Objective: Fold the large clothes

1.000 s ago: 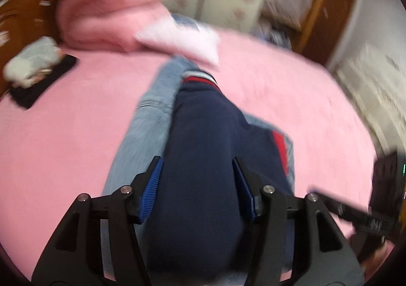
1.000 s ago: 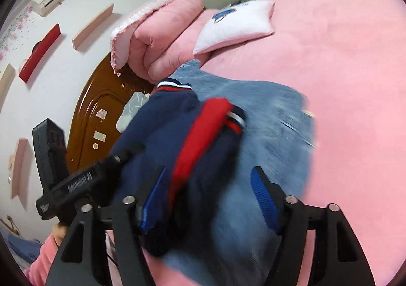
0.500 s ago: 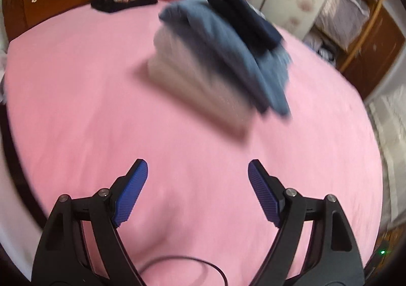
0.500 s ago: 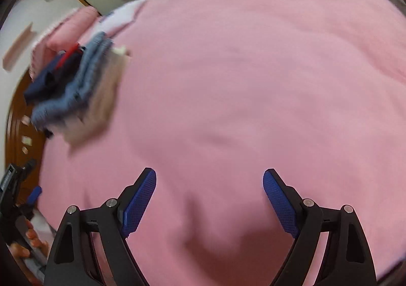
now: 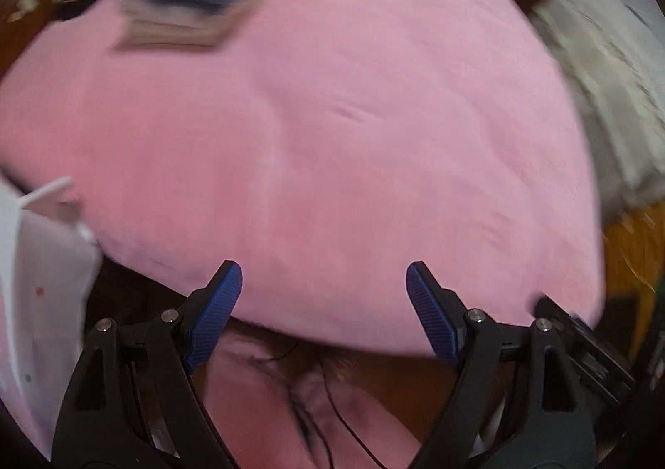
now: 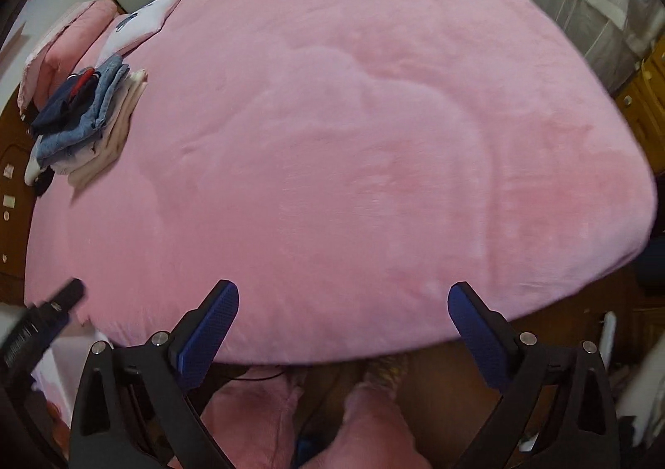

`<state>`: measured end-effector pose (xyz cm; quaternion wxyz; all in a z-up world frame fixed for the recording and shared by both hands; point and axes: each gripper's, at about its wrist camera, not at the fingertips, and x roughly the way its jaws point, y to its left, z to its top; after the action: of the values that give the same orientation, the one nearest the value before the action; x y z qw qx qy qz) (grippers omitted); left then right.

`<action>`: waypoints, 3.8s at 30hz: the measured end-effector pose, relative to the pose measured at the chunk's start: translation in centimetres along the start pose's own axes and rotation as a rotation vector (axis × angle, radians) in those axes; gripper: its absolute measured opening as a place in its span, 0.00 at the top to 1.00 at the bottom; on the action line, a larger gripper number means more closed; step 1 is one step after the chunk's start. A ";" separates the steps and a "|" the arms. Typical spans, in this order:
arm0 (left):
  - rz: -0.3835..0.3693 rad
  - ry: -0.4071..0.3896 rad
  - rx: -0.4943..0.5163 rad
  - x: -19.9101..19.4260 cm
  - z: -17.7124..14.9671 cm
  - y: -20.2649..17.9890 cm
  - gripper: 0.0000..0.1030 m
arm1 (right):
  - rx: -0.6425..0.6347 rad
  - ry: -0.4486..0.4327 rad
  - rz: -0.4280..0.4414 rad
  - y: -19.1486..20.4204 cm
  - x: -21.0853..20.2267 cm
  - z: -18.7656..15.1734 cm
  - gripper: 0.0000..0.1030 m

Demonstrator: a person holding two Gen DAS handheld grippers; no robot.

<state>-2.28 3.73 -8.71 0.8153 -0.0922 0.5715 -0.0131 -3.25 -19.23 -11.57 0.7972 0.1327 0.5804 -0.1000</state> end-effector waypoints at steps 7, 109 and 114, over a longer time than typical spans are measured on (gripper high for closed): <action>0.007 -0.020 0.260 -6.7 -0.4 -8.3 0.23 | -0.061 -0.012 -0.005 -0.9 -9.8 -0.3 0.00; 0.118 -0.167 0.235 -11.1 3.1 -7.9 0.03 | -0.280 -0.094 0.030 1.8 -21.0 -1.0 0.00; 0.116 -0.165 0.234 -11.0 3.3 -7.9 0.03 | -0.283 -0.094 0.032 1.7 -21.1 -0.7 0.00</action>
<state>-2.38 -2.24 3.90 0.8642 0.0360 0.5013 -0.0250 -9.83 -17.26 8.49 0.8356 0.0238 0.5487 -0.0106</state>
